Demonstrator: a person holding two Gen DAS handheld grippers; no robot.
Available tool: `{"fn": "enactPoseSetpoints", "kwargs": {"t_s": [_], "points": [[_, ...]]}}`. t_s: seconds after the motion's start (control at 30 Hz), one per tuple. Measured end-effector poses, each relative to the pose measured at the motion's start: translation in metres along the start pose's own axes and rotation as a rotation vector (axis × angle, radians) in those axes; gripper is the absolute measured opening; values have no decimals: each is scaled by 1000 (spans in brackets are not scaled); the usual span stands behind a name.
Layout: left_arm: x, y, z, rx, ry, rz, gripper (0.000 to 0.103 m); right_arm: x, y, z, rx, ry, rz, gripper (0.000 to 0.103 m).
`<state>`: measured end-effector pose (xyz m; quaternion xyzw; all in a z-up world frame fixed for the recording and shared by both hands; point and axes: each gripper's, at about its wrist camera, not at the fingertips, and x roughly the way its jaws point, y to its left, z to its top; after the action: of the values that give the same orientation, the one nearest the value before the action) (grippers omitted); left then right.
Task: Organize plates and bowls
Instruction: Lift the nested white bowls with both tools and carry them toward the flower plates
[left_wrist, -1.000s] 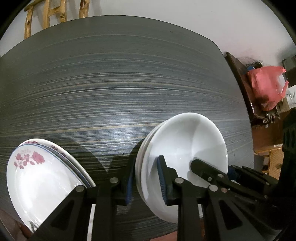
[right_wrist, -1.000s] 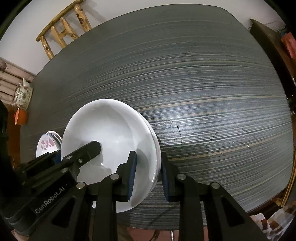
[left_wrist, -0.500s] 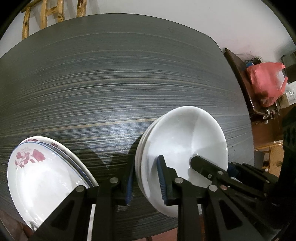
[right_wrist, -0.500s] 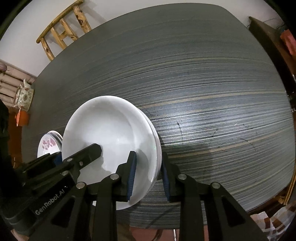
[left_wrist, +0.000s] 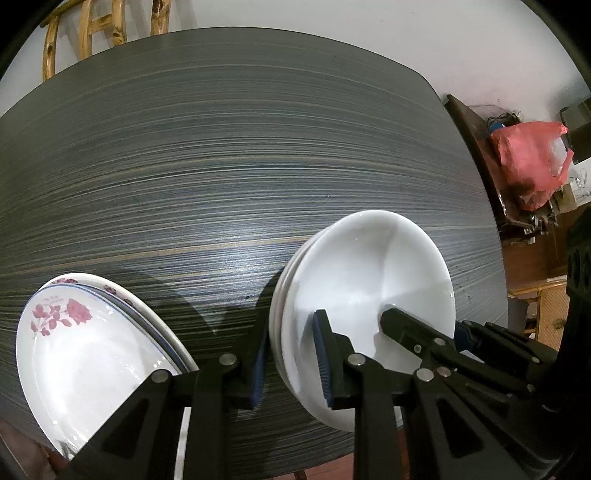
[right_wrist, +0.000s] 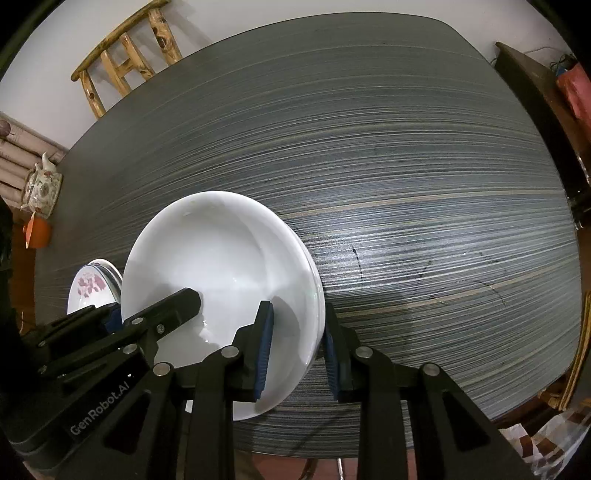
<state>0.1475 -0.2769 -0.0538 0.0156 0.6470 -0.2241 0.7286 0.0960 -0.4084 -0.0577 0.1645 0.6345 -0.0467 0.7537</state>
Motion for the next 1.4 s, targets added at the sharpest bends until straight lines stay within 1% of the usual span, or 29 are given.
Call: {"fn": "enactPoseSetpoints", "kwargs": {"t_s": [0.47, 0.7, 0.9, 1.4], "points": [[-2, -4, 1, 6, -3, 14, 23, 0, 3, 1, -1, -10, -5, 24], [-1, -5, 2, 6, -2, 20, 23, 3, 2, 6, 15, 5, 8, 24], [-2, -6, 2, -4, -4, 18, 23, 0, 2, 10, 7, 6, -1, 24], [-15, 4, 5, -18, -26, 17, 23, -5, 7, 15, -9, 1, 4, 24]]}}
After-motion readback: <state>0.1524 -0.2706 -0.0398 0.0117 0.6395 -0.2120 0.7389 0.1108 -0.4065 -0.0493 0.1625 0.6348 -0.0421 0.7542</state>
